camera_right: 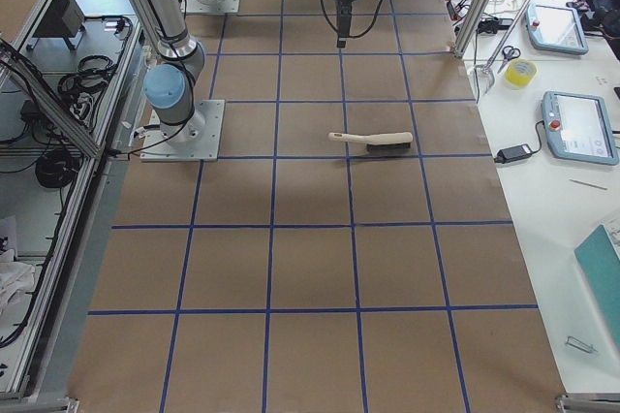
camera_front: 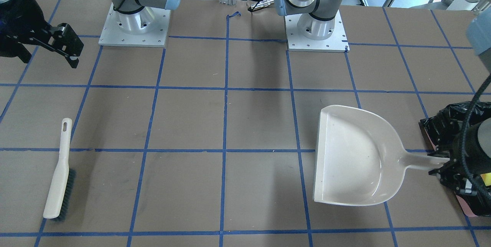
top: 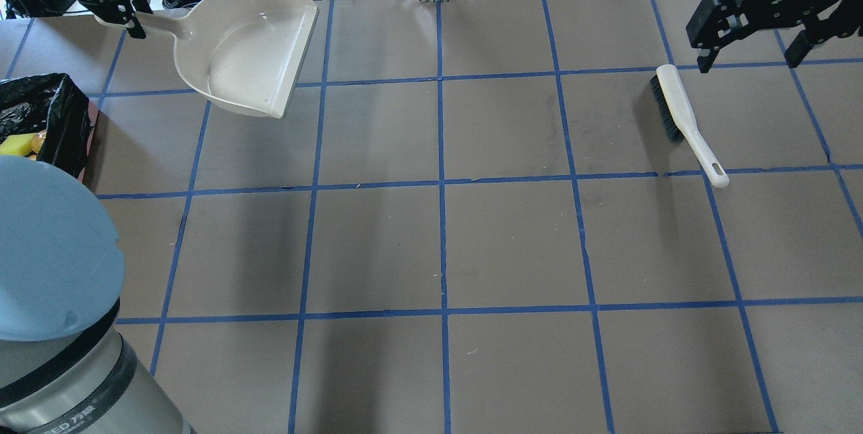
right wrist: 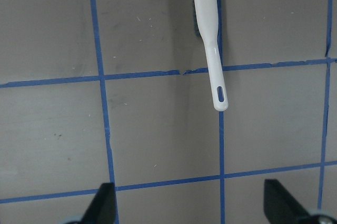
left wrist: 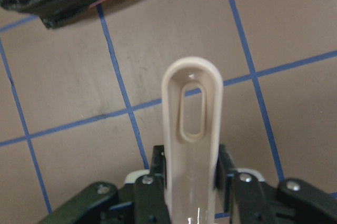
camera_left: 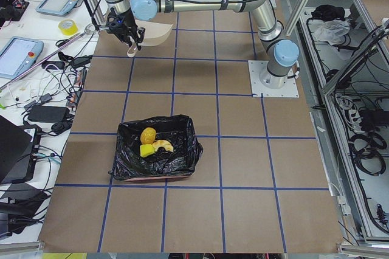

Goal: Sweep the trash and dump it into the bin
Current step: 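Lower the dustpan onto the table with the left gripper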

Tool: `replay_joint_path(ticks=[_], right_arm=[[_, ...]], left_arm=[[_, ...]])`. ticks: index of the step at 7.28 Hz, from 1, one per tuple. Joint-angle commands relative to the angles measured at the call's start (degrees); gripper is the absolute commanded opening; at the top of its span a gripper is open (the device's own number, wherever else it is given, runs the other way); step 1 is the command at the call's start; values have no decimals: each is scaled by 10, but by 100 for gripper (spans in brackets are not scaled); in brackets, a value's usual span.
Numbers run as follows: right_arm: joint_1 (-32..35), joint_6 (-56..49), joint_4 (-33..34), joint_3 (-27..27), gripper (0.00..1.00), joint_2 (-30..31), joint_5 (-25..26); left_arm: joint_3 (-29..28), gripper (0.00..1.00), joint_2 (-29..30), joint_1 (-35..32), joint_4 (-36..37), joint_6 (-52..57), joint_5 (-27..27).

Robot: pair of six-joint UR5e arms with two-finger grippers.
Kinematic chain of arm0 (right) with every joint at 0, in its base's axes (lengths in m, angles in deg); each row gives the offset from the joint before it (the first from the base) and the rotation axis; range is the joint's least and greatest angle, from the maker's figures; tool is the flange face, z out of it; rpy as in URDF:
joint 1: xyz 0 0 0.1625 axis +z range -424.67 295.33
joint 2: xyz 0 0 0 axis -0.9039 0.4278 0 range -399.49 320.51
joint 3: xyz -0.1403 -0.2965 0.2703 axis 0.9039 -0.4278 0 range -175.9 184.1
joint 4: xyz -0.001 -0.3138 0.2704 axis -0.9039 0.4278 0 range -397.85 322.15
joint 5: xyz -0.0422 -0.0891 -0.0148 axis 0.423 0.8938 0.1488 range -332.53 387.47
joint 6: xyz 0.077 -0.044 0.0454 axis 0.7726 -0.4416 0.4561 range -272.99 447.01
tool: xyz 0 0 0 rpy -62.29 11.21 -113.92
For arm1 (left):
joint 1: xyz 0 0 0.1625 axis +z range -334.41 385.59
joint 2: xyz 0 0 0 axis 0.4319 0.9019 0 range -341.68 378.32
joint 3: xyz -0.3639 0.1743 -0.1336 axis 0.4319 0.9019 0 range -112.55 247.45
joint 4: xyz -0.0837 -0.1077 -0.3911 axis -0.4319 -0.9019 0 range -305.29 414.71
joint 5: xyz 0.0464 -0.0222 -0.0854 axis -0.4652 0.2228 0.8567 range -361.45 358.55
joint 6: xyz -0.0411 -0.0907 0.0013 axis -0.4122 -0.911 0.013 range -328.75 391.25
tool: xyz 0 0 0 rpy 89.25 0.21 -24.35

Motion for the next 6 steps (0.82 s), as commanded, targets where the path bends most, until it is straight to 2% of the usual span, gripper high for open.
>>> replay_joint_path(ticks=[1, 3, 5, 6], right_arm=[[2, 4, 1, 5, 100, 4, 6], [58, 4, 1, 7, 100, 7, 1], [71, -2, -8, 7, 100, 11, -3], [71, -5, -15, 7, 100, 22, -26]], left_arm=[[61, 0, 19, -5, 105, -103, 38], [142, 0, 26, -20, 210, -123, 33], [204, 0, 14, -22, 225, -123, 5], [211, 0, 21, -23, 233, -126, -29]])
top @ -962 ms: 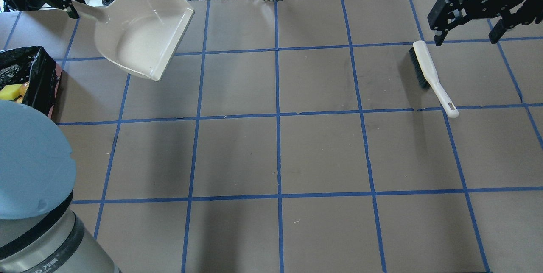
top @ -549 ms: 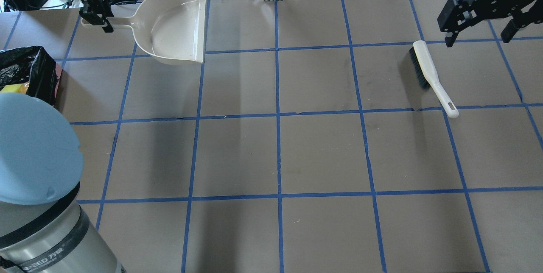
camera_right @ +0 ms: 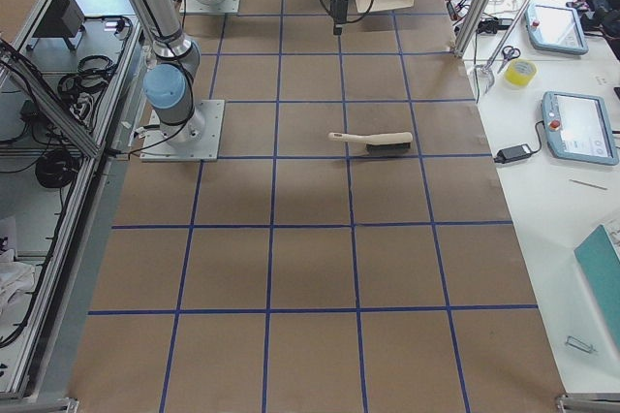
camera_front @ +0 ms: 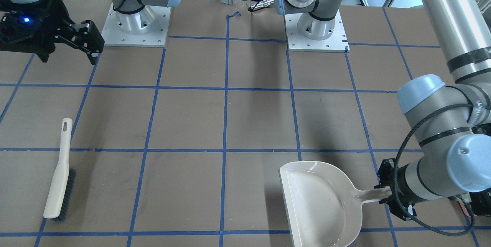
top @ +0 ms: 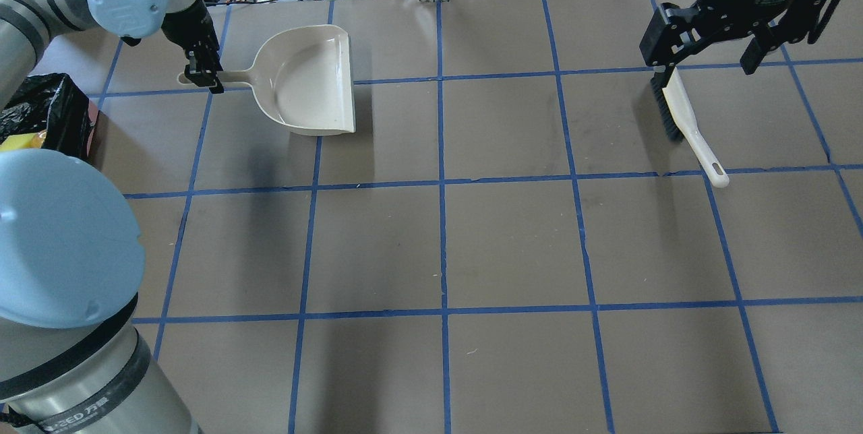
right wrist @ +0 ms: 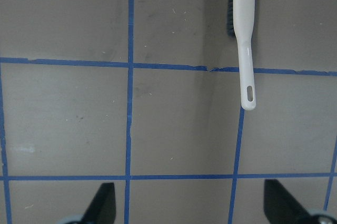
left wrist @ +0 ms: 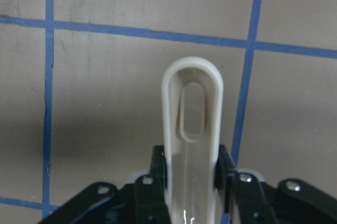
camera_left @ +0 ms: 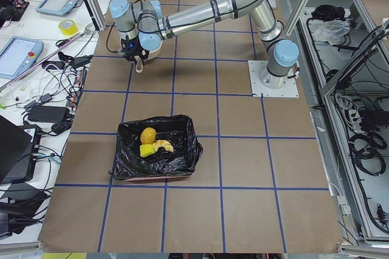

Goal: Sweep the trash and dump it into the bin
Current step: 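Lower the dustpan onto the table with the left gripper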

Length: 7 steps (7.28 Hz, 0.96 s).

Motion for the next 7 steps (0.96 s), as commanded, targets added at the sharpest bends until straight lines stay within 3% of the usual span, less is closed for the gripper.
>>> replay_joint_path(ticks=[1, 2, 7], right_arm=[[3, -4, -9, 1, 100, 15, -62], [3, 1, -8, 1, 100, 14, -87], [3, 5, -9, 29, 100, 3, -86]], left_arm=[[22, 0, 12, -3, 39, -40, -38], [24, 0, 14, -11, 38, -41, -44], [30, 0, 13, -29, 27, 67, -49]])
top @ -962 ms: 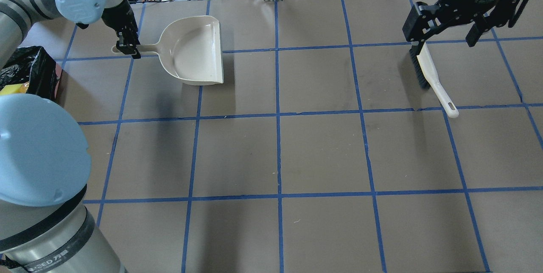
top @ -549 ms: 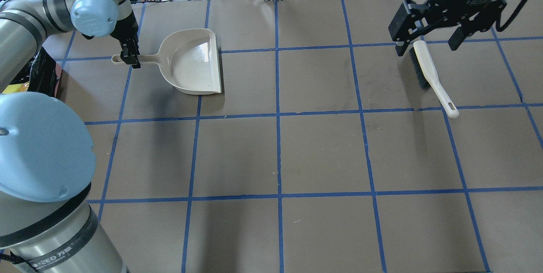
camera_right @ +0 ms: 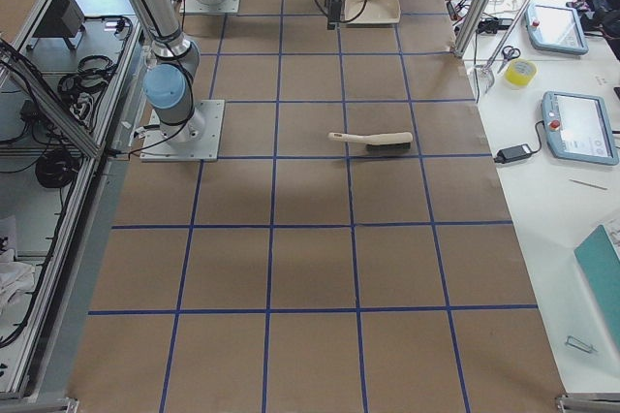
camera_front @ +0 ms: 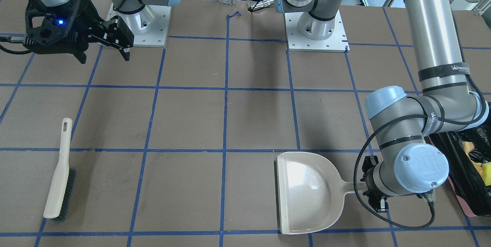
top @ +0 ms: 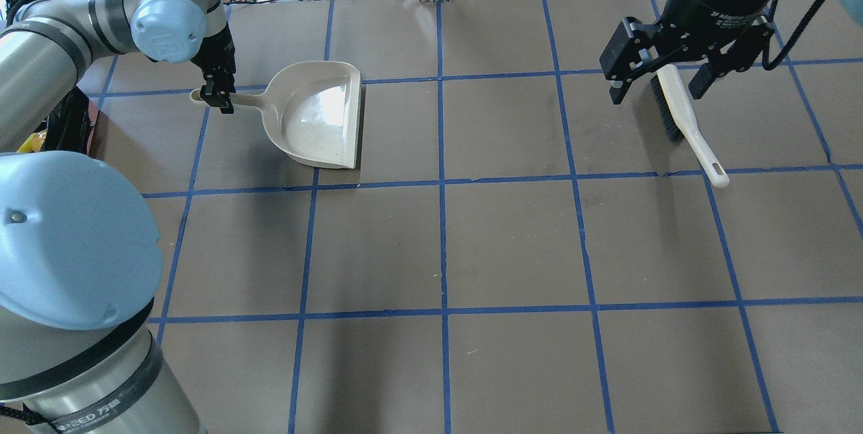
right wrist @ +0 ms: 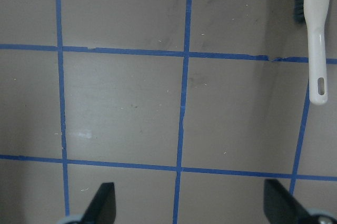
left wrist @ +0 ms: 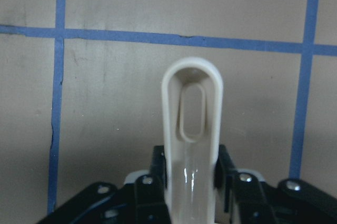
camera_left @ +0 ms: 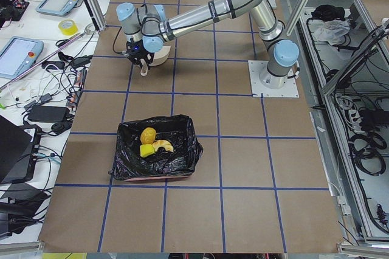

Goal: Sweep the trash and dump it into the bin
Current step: 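Lower the dustpan onto the table with the left gripper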

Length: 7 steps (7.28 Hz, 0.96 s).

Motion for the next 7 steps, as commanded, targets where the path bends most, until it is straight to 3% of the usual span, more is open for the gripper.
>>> replay_joint_path(ticks=[1, 2, 3, 5, 7], right_arm=[[0, 0, -3, 4, 100, 3, 4], [0, -1, -2, 4, 100, 2, 8], [0, -2, -2, 4, 100, 2, 8], [0, 0, -2, 5, 100, 1, 9], [0, -1, -1, 5, 100, 2, 9]], left_arm=[[-1, 9, 3, -2, 1, 29, -3], [-2, 58, 3, -2, 3, 34, -6], [-9, 98, 0, -2, 5, 75, -51], [-30, 100, -37, -4, -26, 80, -55], [-115, 100, -79, -4, -187, 75, -21]])
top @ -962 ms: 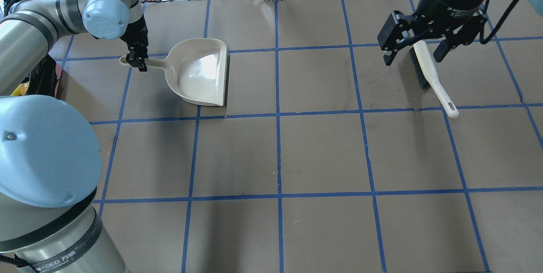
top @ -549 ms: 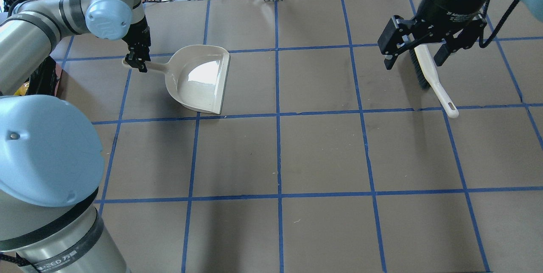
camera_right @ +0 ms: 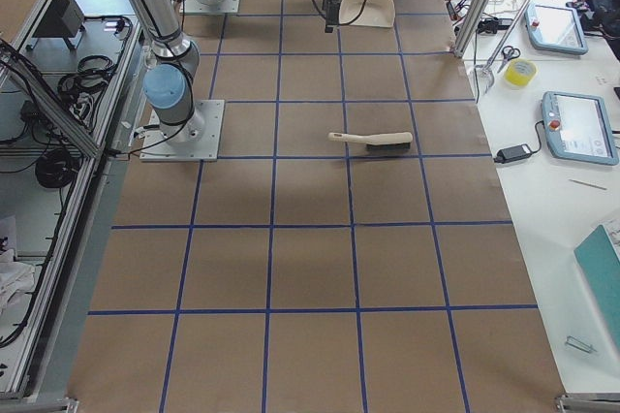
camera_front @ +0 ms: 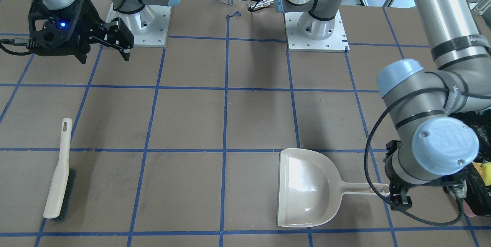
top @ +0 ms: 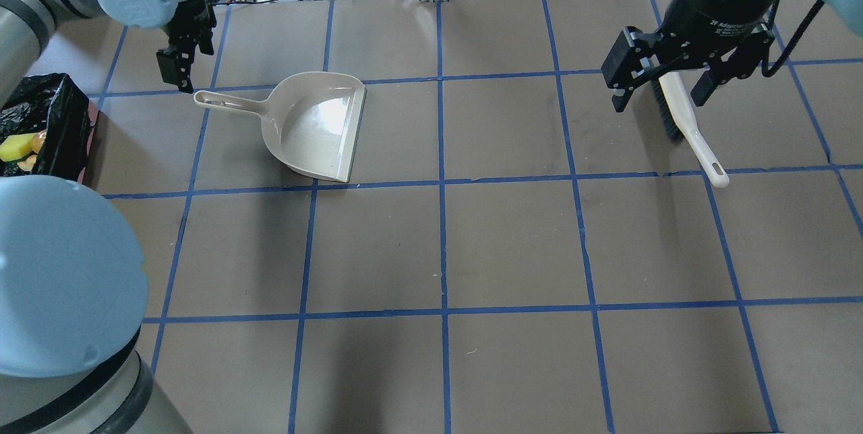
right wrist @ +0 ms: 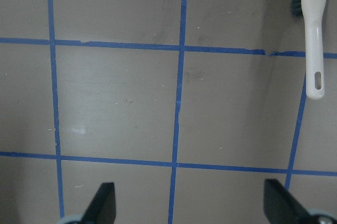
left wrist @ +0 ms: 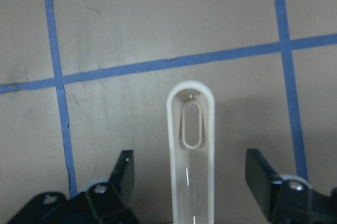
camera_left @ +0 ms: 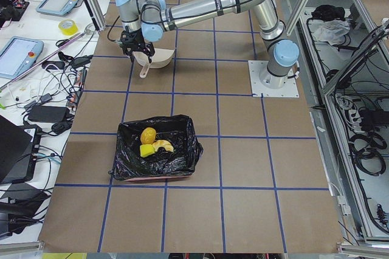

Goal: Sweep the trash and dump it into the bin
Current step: 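Open the left gripper and lift it away from the dustpan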

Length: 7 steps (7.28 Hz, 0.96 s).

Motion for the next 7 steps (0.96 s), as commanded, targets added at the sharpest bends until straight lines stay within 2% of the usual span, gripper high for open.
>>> replay_joint_path(ticks=[1, 2, 3, 6, 7], right_arm=[[0, 0, 0, 0, 100, 1, 0], [0, 2, 2, 0, 100, 1, -7], [0, 1, 3, 0, 100, 1, -1], [0, 21, 12, 12, 100, -7, 19], [0, 30, 20, 19, 100, -7, 41]], left_arm=[[-104, 100, -38, 1, -186, -5, 33], [-138, 100, -52, 1, -243, -5, 39], [-151, 100, -72, 3, -268, -7, 60], [-138, 100, -106, 6, -277, 4, 58], [-137, 100, -106, 10, -277, 58, 61]])
